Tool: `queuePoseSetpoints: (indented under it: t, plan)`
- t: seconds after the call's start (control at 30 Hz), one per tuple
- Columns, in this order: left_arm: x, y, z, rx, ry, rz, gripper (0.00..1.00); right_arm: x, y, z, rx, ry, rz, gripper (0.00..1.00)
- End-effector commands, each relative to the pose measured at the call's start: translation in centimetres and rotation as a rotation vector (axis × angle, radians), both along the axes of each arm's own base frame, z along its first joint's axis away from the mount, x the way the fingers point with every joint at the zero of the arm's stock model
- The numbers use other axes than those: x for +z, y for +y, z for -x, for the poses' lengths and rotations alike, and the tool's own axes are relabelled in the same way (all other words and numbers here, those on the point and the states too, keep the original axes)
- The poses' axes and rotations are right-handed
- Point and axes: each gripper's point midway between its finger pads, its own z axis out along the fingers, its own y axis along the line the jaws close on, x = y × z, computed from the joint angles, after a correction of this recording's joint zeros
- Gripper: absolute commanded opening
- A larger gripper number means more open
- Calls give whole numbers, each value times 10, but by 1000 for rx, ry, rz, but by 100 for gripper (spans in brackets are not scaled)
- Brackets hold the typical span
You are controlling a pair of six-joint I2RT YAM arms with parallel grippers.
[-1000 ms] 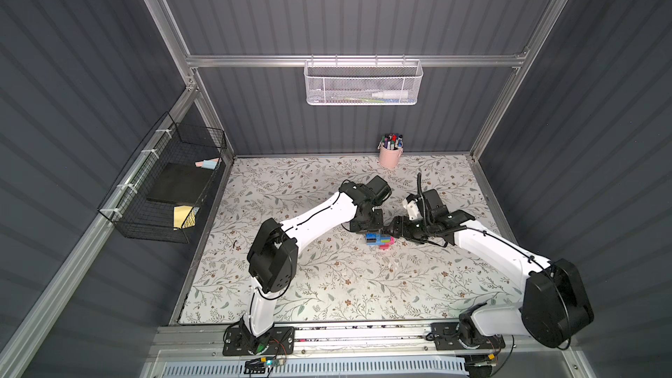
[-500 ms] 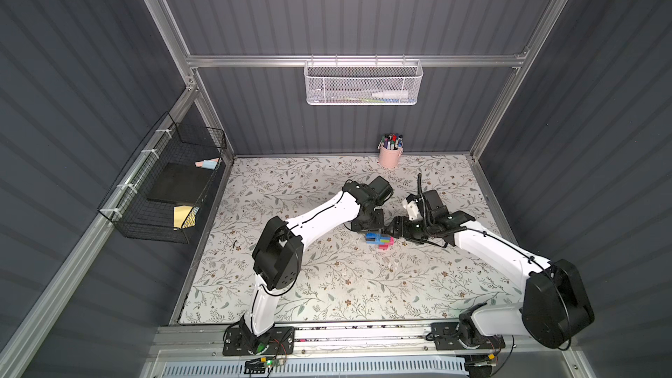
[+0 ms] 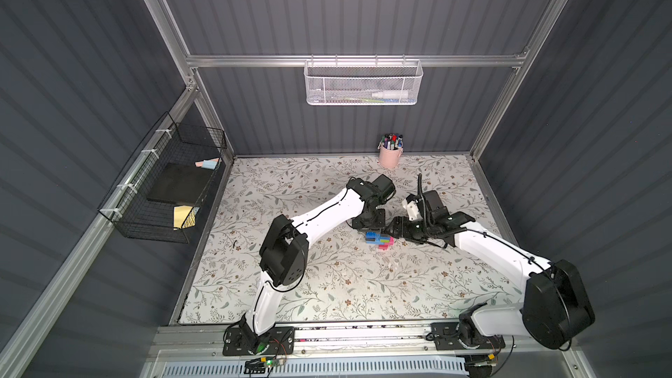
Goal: Assemble the number 4 with lego
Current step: Assemble the lego brick with the lego brick.
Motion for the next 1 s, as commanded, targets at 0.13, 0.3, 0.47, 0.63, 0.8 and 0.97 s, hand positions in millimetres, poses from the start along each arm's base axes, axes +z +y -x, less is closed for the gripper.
queuePoseSetpoints:
  t: [0.13, 0.3, 0.47, 0.63, 0.8, 0.97]
  plan:
    - [-19, 5, 9, -59, 29, -87, 9, -59, -40, 44, -35, 214, 208, 71]
    - [-25, 3, 10, -76, 41, -100, 9, -60, -40, 45, -35, 217, 209, 71]
    - [-26, 2, 12, -86, 45, -111, 9, -62, -42, 46, -35, 221, 213, 71]
    - [-31, 1, 14, -98, 52, -124, 9, -62, -42, 47, -37, 221, 212, 70]
    - [-33, -2, 18, -124, 53, -143, 9, -63, -42, 47, -36, 222, 210, 70]
    - [-32, -4, 19, -144, 47, -159, 9, -64, -42, 48, -33, 224, 212, 70]
